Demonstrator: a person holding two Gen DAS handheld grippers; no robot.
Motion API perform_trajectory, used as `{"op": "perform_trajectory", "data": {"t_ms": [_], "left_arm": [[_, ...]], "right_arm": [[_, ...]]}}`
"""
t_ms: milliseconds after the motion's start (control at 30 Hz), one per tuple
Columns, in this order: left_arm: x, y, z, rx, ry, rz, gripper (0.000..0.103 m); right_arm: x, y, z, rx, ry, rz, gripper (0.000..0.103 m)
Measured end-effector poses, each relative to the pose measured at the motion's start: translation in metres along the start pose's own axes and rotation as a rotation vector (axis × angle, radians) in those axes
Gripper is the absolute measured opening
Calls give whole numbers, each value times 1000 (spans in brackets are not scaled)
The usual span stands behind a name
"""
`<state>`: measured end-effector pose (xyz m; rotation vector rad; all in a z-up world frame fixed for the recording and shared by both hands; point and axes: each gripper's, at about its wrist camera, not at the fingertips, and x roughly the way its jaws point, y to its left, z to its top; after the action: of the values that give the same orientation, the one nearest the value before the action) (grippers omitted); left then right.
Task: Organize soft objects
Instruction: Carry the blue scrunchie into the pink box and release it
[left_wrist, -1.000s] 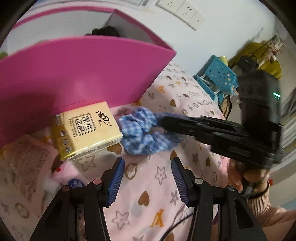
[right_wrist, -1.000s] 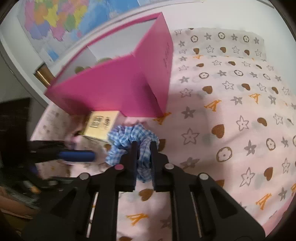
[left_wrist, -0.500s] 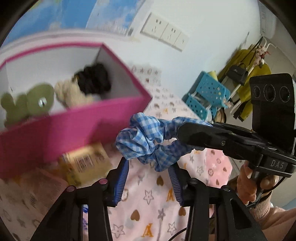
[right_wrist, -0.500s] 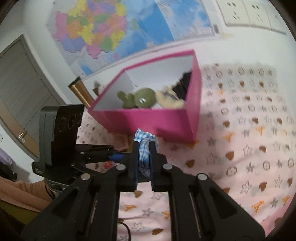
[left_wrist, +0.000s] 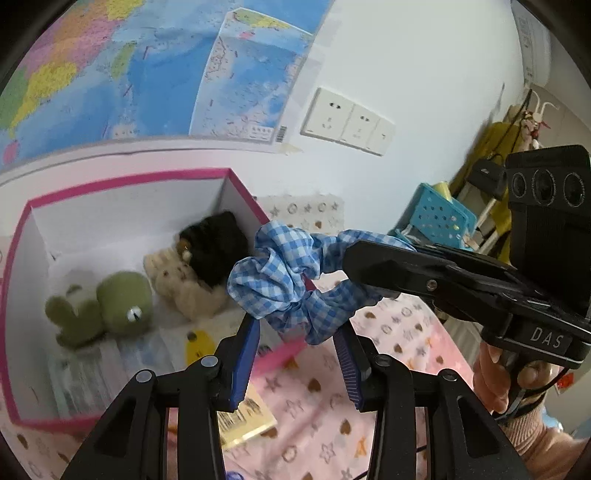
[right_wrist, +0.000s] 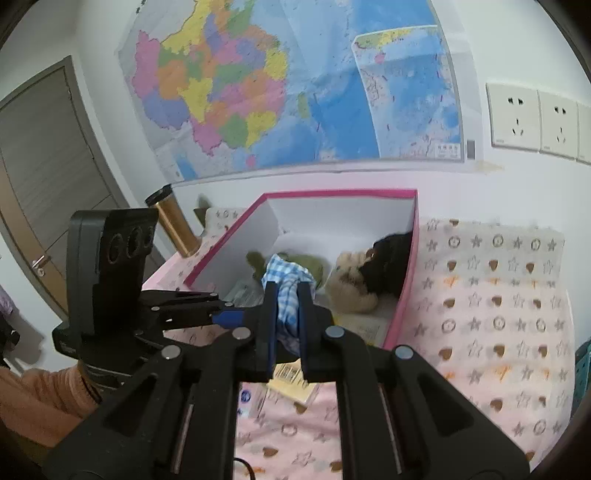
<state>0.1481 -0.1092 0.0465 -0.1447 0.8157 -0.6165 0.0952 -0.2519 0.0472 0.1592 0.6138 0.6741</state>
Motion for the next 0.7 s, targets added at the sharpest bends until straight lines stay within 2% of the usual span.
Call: {"op": "perform_trajectory", "data": {"t_ms": [200, 400, 567, 600, 700], "left_arm": [[21, 15, 17, -6, 34, 28, 41], [45, 21, 27, -10, 78, 67, 41], [62, 33, 34, -55, 117, 107, 40], [61, 35, 32, -56, 122, 113, 40], [59, 42, 29, -81, 127, 115, 40]], "right_arm": [[24, -19, 18, 21, 18, -57, 11], [52, -39, 22, 57, 53, -97, 11], [74, -53, 23, 91, 67, -138, 13], [79, -56, 23, 97, 73, -156, 16], [88, -64, 22, 113, 88, -207, 36]]}}
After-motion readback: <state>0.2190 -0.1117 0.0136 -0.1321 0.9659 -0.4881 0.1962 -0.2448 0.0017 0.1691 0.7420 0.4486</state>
